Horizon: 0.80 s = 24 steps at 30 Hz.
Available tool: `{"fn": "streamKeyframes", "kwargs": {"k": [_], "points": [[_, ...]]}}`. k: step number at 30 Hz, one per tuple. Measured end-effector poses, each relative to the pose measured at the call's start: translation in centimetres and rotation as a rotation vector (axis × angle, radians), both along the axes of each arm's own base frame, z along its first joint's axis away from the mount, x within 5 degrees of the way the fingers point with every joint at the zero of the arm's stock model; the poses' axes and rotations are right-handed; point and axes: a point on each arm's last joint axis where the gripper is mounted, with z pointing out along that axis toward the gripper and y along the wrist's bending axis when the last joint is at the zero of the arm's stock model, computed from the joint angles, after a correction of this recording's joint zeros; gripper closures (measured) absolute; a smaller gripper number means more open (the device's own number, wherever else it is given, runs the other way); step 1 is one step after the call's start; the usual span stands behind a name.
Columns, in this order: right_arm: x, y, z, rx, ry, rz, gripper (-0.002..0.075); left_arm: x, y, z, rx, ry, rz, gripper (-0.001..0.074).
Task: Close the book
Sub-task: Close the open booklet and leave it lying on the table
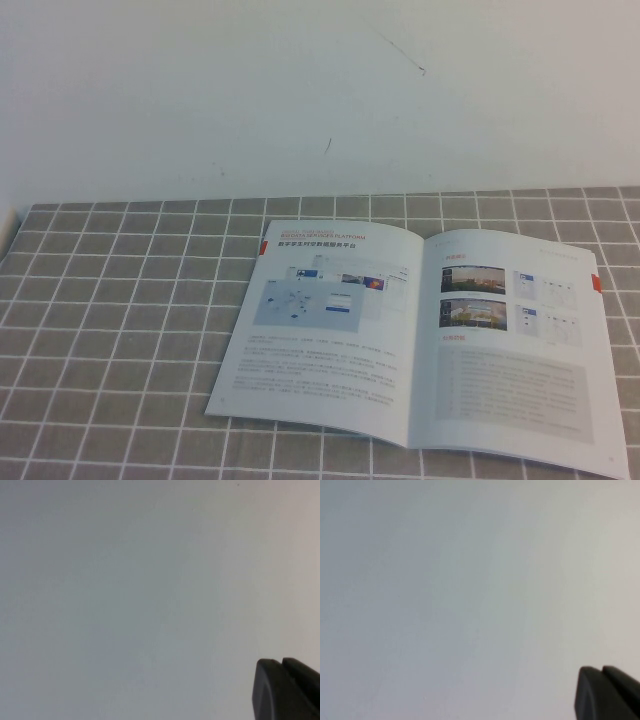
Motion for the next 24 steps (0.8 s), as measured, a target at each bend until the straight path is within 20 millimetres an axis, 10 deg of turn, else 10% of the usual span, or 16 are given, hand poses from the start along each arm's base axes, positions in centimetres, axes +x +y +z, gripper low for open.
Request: {"fn": "streamKeyframes", "kwargs": {"k": [14,24], "points": [[0.4,-0.3,1.1,0.004,0.232,-0.042,0.0729,1.0,0.1,-0.3,0.000,0.175,0.017,0.0739],[0.3,-0.7,5.6,0.090,0.670,-0.059,0.0729,0.5,0.2,5.7,-0.056,0.617,-0.024,0.0739]]}}
